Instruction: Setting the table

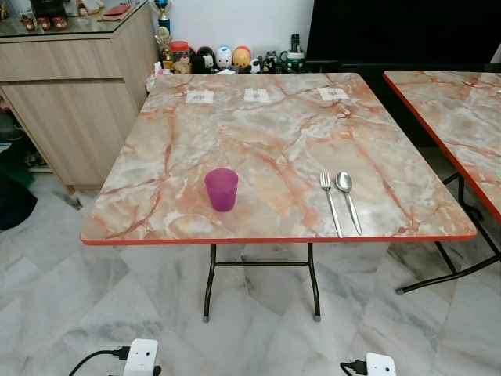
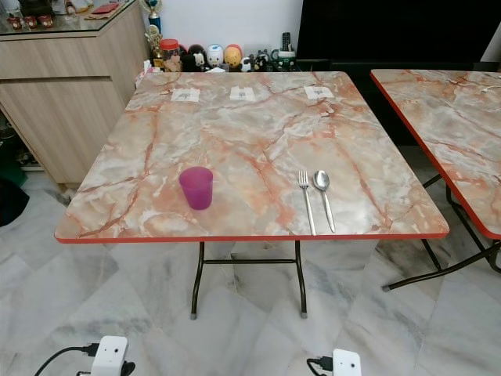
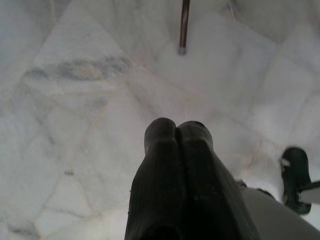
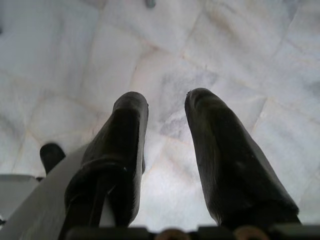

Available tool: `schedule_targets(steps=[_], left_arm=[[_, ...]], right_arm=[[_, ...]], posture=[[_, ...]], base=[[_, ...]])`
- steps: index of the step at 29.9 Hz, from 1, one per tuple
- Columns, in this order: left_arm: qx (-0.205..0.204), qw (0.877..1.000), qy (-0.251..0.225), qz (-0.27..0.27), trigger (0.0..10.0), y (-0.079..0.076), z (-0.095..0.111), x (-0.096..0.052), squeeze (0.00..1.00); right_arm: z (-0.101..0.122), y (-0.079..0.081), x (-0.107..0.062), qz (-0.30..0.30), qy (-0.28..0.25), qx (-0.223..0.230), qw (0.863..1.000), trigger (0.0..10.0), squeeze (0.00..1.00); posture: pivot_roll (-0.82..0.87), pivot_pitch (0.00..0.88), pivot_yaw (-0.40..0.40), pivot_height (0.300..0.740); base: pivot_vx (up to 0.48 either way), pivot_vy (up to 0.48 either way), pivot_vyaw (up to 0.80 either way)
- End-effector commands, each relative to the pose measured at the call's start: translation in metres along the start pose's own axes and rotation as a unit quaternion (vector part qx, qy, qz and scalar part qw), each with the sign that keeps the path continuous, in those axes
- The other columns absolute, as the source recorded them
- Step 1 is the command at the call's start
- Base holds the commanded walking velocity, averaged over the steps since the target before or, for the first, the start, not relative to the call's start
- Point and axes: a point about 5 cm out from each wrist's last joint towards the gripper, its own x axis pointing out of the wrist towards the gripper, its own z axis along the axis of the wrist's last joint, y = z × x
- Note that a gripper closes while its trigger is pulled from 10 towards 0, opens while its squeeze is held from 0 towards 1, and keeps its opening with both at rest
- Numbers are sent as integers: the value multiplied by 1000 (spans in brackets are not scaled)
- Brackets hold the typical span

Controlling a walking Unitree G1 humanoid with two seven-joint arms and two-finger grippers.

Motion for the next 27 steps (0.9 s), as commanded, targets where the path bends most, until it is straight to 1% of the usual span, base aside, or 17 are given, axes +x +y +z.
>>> schedule_targets(steps=[1, 3, 4, 6, 7, 8, 9, 10, 12, 15, 17, 19, 21, 23, 25, 27], left_arm=[[-7, 1000, -14, 10, 10000, 7, 1, -2, 0], [-8, 1000, -21, 12, 10000, 8, 2, -2, 0], [-12, 999, -42, 13, 10000, 9, 8, -2, 0], [-13, 999, -48, 12, 10000, 9, 9, -2, 0], [-12, 998, -60, 9, 10000, 8, 11, -2, 0], [-11, 998, -63, 7, 10000, 7, 11, -3, 0], [-11, 998, -63, 7, 10000, 7, 11, -3, 0], [-6, 998, -63, -1, 10000, 3, 9, -4, 0], [0, 998, -60, -3, 10000, 1, 5, -5, 0], [-2, 998, -55, 0, 10000, 0, -1, -8, 0], [-3, 999, -51, 2, 10000, 0, -6, -10, 0], [-3, 999, -50, 6, 10000, 2, -7, -11, 0], [-4, 999, -50, 6, 10000, 2, -6, -11, 0], [-14, 998, -60, 16, 10000, 4, 0, -9, 0], [-23, 996, -87, 20, 10000, 2, 14, -6, 0], [-21, 995, -99, 16, 10000, -1, 20, -5, 0]], right_arm=[[2, -4, 1, -5, 0, 7, 1000, 10000, 0], [3, -4, 1, -7, 2, 7, 1000, 10000, 0], [7, -3, 2, -2, 0, 2, 1000, 10000, 0], [8, -2, 2, 0, -1, 1, 1000, 10000, 0], [11, -1, 3, 1, -3, 2, 1000, 10000, 0], [11, -3, 3, -4, -4, 6, 1000, 10000, 0], [11, -3, 3, -4, -4, 6, 1000, 10000, 0], [13, -6, 3, -13, -6, 28, 999, 10000, 0], [11, -7, 3, -13, -1, 21, 1000, 10000, 0], [4, -7, 1, -8, 4, 10, 1000, 10000, 0], [3, -7, 1, -9, 4, 10, 1000, 10000, 0], [10, -8, 3, -18, 0, 20, 1000, 10000, 0], [11, -9, 3, -19, -1, 21, 1000, 10000, 0], [17, -9, 4, -21, -4, 25, 999, 10000, 0], [-12, -16, -4, -19, 8, 17, 1000, 10000, 0], [-14, -17, -5, -17, 8, 14, 1000, 10000, 0]], posture=[[24, 0, -37, 740], [24, 0, -37, 740], [27, 0, -34, 740], [27, 0, -34, 740], [26, 0, -30, 740], [33, 0, -31, 740], [33, 0, -31, 740], [42, 0, -31, 740], [52, 0, -34, 740], [57, 0, -38, 740], [60, 0, -36, 740], [71, 4, -43, 740], [75, 4, -45, 740], [91, 18, -61, 740], [99, 23, -75, 740], [91, 26, -76, 740]], base=[[0, 0, 0], [0, 0, 0], [0, 0, 0], [0, 0, 0], [0, 0, 0], [0, 0, 0], [0, 0, 0], [0, 0, 0], [0, 0, 0], [0, 0, 0], [0, 0, 0], [0, 0, 0], [0, 0, 0], [0, 0, 0], [0, 0, 0], [0, -127, 0]])
